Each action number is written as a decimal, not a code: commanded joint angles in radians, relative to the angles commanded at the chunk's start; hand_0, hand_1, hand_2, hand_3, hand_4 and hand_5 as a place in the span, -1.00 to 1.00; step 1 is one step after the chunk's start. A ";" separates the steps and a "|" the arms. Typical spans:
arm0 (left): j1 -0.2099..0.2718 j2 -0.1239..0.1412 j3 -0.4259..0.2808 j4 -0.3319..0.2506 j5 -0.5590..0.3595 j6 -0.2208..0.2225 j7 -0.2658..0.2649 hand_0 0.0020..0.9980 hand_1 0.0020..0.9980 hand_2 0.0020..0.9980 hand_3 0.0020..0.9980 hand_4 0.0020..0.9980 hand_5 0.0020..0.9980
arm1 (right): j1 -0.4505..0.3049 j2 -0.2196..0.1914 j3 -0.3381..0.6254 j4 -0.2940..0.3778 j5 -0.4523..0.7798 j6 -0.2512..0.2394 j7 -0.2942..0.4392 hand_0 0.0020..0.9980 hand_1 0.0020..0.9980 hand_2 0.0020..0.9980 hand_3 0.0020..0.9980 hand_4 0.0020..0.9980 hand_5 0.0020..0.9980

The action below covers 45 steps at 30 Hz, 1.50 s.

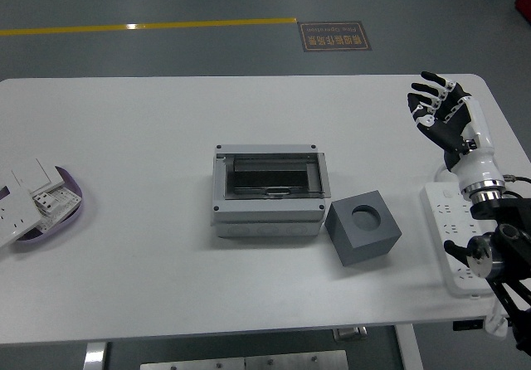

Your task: Pick up the cylinder from the cube,place it in the box,flap close box

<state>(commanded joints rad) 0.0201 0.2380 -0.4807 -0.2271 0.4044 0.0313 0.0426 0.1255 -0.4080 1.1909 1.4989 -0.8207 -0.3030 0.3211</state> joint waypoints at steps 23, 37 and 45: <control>-0.031 0.040 0.019 -0.002 -0.006 -0.001 0.000 0.19 0.26 0.24 0.28 0.40 -0.57 | 0.007 -0.004 -0.002 0.006 -0.005 -0.015 -0.009 0.29 0.24 0.18 0.15 0.30 -1.00; -0.038 0.056 0.033 -0.003 -0.012 -0.003 0.001 0.19 0.26 0.24 0.28 0.40 -0.57 | 0.000 -0.004 -0.004 -0.004 0.001 -0.019 -0.005 0.25 0.22 0.17 0.13 0.29 -1.00; -0.036 0.060 0.035 -0.003 -0.014 -0.003 0.001 0.19 0.26 0.24 0.28 0.40 -0.57 | -0.003 0.000 -0.002 -0.005 -0.001 -0.021 -0.004 0.24 0.22 0.16 0.13 0.29 -1.00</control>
<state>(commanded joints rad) -0.0158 0.2982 -0.4453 -0.2297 0.3909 0.0284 0.0437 0.1220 -0.4081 1.1891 1.4936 -0.8214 -0.3236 0.3168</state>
